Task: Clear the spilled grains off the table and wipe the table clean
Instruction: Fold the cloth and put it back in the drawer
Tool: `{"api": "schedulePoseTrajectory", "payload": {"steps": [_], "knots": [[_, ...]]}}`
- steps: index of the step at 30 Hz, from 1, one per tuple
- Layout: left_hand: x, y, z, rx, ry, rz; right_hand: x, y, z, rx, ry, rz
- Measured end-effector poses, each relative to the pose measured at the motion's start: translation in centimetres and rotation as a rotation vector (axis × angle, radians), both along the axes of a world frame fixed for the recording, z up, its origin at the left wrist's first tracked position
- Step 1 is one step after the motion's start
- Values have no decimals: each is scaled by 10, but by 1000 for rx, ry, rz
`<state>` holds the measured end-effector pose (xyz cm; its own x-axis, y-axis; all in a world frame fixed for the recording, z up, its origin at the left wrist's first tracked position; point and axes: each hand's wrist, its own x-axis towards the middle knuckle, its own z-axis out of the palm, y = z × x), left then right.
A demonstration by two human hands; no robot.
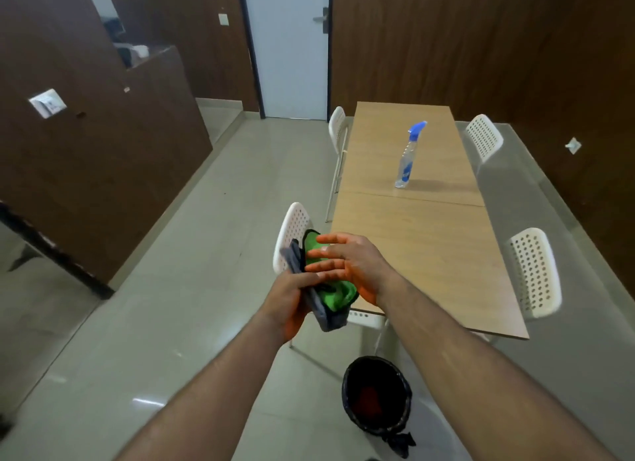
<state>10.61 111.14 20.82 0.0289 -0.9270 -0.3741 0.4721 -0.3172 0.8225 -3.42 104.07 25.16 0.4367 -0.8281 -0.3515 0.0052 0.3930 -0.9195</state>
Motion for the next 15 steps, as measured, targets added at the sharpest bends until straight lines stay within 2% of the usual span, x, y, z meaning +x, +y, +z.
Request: {"api": "schedulePoseTrajectory", "payload": {"steps": [3,5,7,9,11,12,15], "knots": [[32,-11,-5,159,155,75,15,-14,-9,-244,197,-11],[52,-20,-6,214,250,70,22,-24,-18,-401,370,102],[75,-36,-7,216,266,80,39,-34,-24,-433,471,267],[93,-56,-7,209,218,113,59,-46,-32,-461,554,325],[108,-82,-3,193,98,100,79,-66,-48,-424,576,244],[117,-95,-2,177,-1,76,86,-75,-55,-337,544,165],[147,-145,11,120,-416,-83,105,-108,-80,-74,422,-105]]}}
